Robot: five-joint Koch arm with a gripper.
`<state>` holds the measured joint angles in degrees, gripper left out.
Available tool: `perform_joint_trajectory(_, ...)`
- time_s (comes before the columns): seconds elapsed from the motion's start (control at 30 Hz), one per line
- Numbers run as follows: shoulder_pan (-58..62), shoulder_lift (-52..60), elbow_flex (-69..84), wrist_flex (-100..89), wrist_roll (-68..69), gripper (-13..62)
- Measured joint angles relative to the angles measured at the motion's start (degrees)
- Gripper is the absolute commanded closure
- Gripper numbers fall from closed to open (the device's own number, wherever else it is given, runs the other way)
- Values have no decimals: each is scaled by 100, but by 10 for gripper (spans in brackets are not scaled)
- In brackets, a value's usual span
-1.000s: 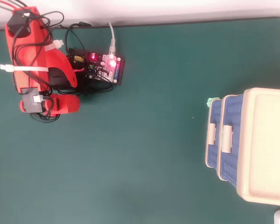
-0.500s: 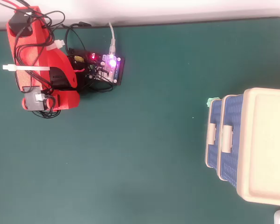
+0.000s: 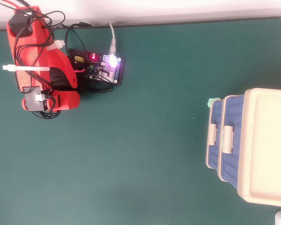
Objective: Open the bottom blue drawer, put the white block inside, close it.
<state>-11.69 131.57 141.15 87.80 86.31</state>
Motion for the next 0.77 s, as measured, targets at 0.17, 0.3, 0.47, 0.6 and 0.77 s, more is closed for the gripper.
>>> perform_joint_trajectory(0.17, 510, 0, 9, 0, -18, 149)
perform_joint_trajectory(0.3, 835, 0, 0, 0, -18, 146)
perform_joint_trajectory(0.47, 861, 0, 9, 0, -18, 146)
perform_joint_trajectory(0.6, 861, 0, 0, 0, -18, 146)
perform_joint_trajectory(0.77, 861, 0, 0, 0, -18, 146)
